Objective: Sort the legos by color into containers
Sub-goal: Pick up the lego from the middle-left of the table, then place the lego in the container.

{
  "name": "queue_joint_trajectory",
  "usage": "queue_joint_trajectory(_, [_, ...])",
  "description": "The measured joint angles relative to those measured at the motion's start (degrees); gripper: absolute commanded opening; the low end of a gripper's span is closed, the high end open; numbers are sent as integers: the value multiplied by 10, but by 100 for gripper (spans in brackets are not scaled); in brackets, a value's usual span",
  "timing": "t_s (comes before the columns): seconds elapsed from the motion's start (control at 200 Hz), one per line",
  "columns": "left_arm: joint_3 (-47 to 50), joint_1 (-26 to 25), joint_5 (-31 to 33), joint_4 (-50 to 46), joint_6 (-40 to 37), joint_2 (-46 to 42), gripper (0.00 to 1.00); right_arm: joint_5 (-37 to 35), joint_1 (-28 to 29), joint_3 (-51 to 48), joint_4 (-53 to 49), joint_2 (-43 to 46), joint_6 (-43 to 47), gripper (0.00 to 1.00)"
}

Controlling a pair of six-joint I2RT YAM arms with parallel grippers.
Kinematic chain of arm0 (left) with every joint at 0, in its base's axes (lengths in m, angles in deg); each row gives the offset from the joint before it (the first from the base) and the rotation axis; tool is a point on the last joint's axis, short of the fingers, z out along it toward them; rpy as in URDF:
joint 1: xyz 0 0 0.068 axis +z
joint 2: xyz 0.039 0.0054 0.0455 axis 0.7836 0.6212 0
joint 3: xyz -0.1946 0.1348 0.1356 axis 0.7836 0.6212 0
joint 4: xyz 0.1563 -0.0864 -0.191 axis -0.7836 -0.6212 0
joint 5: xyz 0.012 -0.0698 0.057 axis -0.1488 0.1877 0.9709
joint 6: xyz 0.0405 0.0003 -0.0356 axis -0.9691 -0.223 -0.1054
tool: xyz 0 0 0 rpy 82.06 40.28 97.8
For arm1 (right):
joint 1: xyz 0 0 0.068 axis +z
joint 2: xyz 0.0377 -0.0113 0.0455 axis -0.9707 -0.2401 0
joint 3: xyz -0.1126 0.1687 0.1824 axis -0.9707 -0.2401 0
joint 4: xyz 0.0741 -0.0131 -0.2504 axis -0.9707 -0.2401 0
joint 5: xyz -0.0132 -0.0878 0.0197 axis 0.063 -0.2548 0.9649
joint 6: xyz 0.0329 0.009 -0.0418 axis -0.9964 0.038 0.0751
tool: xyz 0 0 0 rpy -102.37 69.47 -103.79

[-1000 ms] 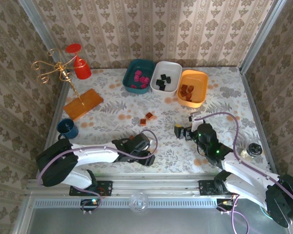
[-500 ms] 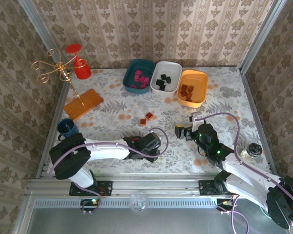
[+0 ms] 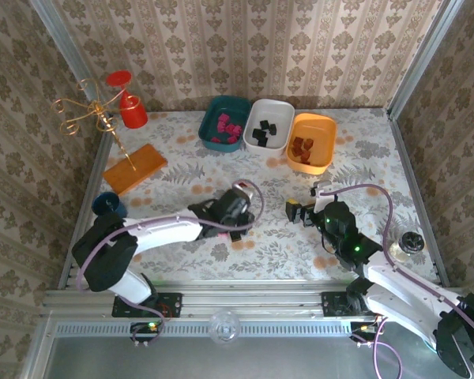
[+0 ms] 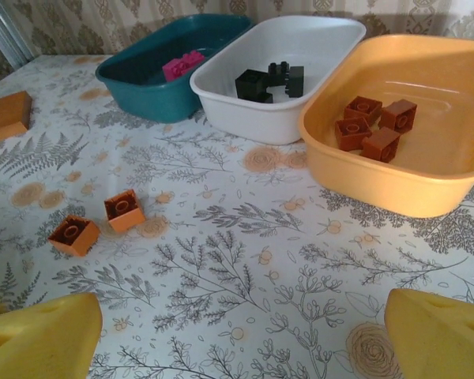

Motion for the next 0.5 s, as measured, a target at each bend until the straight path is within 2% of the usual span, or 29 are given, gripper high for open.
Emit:
queue_joint_trajectory(0.205, [-165, 91, -10, 34, -54, 75, 26, 18, 0, 0, 1, -2, 0, 94])
queue_joint_trajectory(0.36, [-302, 138, -21, 43, -84, 191, 27, 19, 0, 0, 2, -5, 0, 94])
queue_joint_trajectory(0.5, [-444, 160, -35, 32, -97, 310, 28, 19, 0, 0, 3, -6, -2, 94])
